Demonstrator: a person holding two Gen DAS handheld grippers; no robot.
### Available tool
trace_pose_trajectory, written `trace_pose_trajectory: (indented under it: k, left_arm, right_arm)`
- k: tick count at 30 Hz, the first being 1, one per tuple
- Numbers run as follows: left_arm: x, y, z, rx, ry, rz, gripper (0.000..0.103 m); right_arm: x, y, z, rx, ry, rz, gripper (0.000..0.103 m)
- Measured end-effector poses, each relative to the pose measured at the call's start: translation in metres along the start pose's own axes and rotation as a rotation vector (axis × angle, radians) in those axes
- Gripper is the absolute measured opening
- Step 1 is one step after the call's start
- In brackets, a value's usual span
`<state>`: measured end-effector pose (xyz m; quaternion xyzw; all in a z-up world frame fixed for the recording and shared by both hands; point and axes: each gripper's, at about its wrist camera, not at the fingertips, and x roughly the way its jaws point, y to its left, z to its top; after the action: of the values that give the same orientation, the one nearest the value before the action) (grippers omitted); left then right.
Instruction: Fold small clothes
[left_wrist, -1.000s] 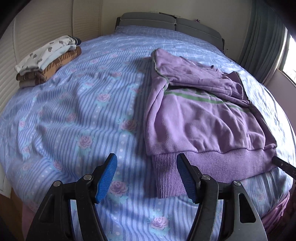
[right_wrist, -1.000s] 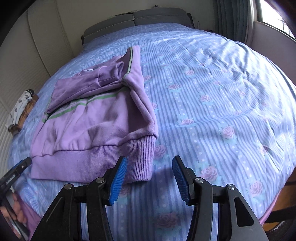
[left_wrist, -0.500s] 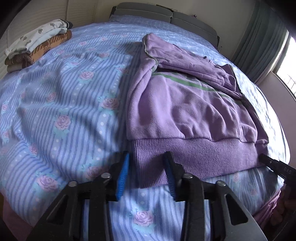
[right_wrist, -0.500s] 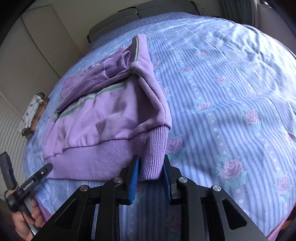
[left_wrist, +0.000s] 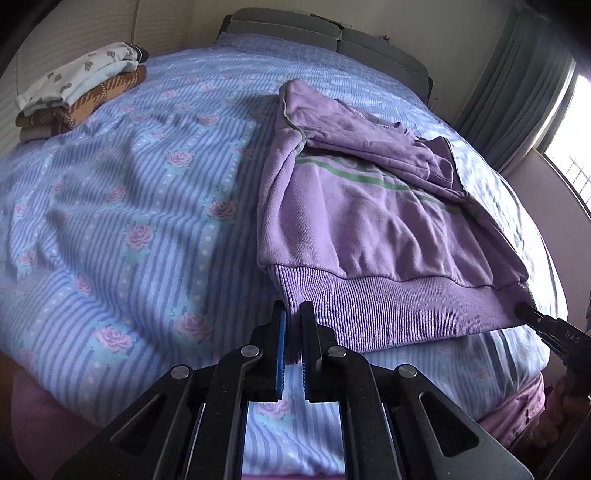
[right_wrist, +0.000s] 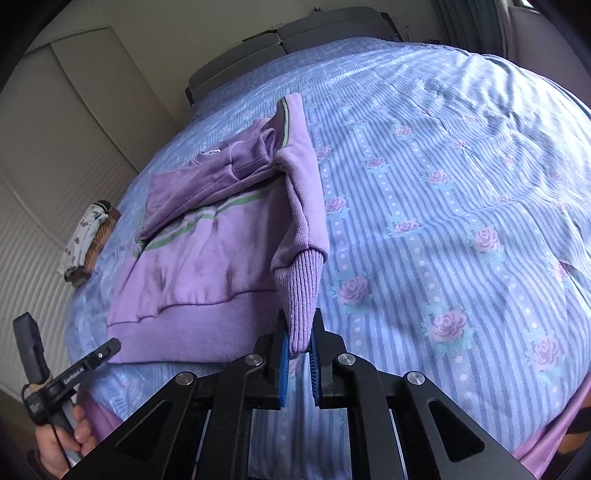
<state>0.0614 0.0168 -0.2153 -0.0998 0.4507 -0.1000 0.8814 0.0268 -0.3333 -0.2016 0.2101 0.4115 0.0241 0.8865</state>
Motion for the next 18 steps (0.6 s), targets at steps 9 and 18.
trace_pose_trajectory:
  k: [9,18]
  left_arm:
    - [-0.039,0.003,0.021,-0.035,-0.056,-0.04,0.008]
    - [-0.048,0.001,0.089,-0.08,-0.177,-0.069,0.008]
  right_arm:
    - [-0.044,0.021,0.01,-0.009,-0.116,0.079,0.009]
    - [-0.054,0.039,0.067,0.023,-0.243,0.142,0.009]
